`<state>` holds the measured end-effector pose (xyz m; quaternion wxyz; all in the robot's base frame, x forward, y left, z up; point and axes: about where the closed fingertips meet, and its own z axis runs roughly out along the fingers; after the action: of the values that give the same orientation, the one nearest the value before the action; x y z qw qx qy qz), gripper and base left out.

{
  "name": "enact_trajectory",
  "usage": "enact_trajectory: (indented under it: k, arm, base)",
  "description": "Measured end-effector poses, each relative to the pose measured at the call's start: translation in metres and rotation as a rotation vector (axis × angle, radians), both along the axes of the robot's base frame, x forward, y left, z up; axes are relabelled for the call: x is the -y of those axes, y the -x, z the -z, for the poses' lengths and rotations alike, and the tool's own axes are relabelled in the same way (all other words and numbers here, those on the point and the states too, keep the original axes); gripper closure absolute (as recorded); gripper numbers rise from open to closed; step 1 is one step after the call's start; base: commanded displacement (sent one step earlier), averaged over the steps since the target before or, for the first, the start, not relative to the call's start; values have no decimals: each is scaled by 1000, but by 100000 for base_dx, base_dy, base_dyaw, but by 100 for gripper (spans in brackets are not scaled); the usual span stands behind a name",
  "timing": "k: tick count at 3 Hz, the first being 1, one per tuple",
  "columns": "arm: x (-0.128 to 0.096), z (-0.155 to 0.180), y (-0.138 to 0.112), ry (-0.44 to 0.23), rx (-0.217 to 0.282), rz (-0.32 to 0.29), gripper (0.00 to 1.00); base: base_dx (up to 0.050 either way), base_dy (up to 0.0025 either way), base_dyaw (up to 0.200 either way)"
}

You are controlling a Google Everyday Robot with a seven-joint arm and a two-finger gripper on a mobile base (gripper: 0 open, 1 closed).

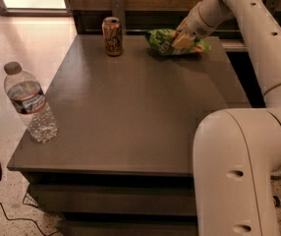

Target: Move orange can near water bottle

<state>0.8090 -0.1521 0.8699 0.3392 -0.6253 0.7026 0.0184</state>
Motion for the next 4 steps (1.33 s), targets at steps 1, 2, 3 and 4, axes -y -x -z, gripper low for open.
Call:
enact_trajectory:
  k: [1,2,3,4]
  arm:
    - [6,-29,14,4,52,-15,100]
    - [4,-66,45,6,117,-41,100]
    - [-6,-109,94,-27,199,-80,100]
    - [-27,-158,154,-77,308,-100,100]
  base:
    - [0,0,0]
    - [0,0,0]
    - [0,0,0]
    - [0,0,0]
